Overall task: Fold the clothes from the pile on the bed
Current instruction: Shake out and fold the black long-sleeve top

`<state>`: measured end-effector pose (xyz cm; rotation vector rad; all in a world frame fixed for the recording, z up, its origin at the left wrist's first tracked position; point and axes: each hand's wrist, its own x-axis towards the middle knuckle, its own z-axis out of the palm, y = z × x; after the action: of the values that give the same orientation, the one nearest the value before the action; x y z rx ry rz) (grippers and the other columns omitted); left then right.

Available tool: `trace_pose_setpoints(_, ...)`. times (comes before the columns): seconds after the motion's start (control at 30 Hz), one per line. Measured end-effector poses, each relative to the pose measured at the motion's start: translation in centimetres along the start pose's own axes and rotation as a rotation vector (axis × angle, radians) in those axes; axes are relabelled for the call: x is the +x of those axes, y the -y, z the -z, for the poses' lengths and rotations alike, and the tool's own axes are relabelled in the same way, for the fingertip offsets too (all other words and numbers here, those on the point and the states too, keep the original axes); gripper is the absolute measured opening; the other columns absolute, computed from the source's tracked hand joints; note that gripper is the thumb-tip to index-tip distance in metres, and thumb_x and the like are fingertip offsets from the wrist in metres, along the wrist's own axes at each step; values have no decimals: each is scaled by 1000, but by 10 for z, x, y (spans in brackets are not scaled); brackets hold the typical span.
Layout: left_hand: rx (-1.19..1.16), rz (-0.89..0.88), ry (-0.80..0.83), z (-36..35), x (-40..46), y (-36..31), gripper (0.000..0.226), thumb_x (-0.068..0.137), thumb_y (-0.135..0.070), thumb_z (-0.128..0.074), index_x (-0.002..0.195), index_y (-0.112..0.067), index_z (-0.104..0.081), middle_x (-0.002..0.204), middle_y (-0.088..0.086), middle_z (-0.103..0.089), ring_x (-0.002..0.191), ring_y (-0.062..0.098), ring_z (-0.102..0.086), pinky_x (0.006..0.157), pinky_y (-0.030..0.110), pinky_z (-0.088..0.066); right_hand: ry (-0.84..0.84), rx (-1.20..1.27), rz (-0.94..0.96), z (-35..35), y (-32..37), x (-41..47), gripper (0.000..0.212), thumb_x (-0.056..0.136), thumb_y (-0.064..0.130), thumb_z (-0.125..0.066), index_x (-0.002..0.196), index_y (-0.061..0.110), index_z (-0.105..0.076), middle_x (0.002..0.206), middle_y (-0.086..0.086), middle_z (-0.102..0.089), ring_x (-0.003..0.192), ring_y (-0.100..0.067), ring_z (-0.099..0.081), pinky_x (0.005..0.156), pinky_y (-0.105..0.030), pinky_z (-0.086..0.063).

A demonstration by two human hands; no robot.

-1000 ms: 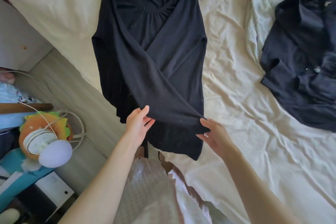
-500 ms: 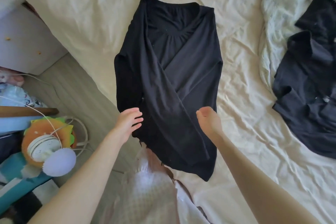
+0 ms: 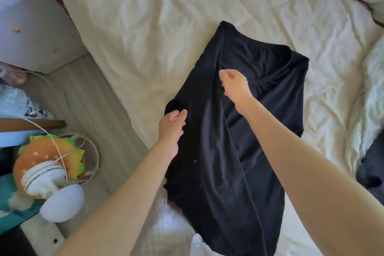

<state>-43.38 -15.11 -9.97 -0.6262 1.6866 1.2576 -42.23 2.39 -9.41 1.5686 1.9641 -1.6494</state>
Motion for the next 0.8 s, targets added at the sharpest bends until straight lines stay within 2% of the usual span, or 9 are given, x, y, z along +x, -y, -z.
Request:
trace_pose_setpoints(0.07, -91, 46, 14, -4, 6, -5, 37, 93, -28, -58, 126, -12, -55, 103, -4, -59, 100, 15, -56, 85, 30, -42, 11, 169, -107, -8, 13, 16, 43, 96, 32, -51, 124, -1, -54, 121, -21, -59, 108, -36, -57, 101, -45, -45)
trace_pose_setpoints(0.17, -159, 64, -14, -6, 9, -11, 17, 92, -24, -59, 108, -17, -61, 95, -9, -62, 93, 8, -58, 82, 27, -40, 61, 400, -258, -11, 28, 33, 34, 90, 29, -63, 118, 9, -62, 118, -10, -65, 109, -24, -62, 100, -41, -47)
trace_pose_setpoints(0.23, -232, 61, -63, -3, 9, -16, 5, 92, -18, -58, 96, -18, -61, 96, -6, -65, 92, 6, -61, 86, 28, -41, 84, 452, -300, -10, 36, 41, 43, 87, 24, -68, 124, 7, -58, 123, -9, -63, 113, -24, -59, 103, -40, -44)
trace_pose_setpoints(0.43, -337, 141, -135, 8, 19, -28, 17, 95, -14, -52, 111, -11, -54, 104, 1, -65, 94, 15, -62, 88, 32, -44, 49, 393, -174, -19, 68, 66, 30, 84, 7, -69, 112, -3, -62, 111, -14, -65, 104, -30, -63, 90, -41, -53)
trace_pose_setpoints(0.5, -253, 185, -76, 3, 20, -30, 13, 93, -19, -57, 105, -14, -55, 101, 1, -64, 93, 16, -61, 86, 32, -43, 29, 228, -113, -23, 74, 74, 9, 83, 9, -70, 83, 7, -61, 96, -10, -61, 95, -25, -61, 88, -34, -50)
trace_pose_setpoints(0.53, -233, 204, -34, -1, 20, -31, 14, 92, -22, -60, 103, -13, -56, 99, 1, -64, 93, 16, -61, 86, 32, -42, 32, 153, -104, -25, 77, 77, 27, 82, 9, -70, 66, 15, -50, 83, -9, -54, 85, -22, -57, 81, -31, -47)
trace_pose_setpoints(0.6, -230, 231, 34, -7, 23, -36, 13, 89, -22, -64, 94, -10, -59, 94, 1, -66, 90, 15, -62, 88, 32, -41, 47, 76, -98, -25, 79, 82, 45, 82, 11, -71, 57, 21, -35, 76, -8, -49, 80, -20, -49, 73, -33, -44)
trace_pose_setpoints(0.7, -271, 241, 6, -7, 30, -44, 7, 87, -15, -65, 86, -10, -60, 90, 3, -67, 85, 16, -63, 83, 31, -43, 57, 146, -155, -19, 82, 86, 17, 82, 16, -72, 77, 11, -56, 104, -13, -67, 97, -25, -64, 89, -43, -53)
trace_pose_setpoints(0.8, -328, 228, -94, 1, 35, -52, 7, 87, -10, -65, 82, -13, -60, 82, 1, -67, 73, 13, -64, 59, 22, -49, 99, 194, -222, -9, 74, 79, 31, 84, 24, -70, 110, 8, -63, 108, -8, -68, 99, -22, -66, 85, -38, -56)
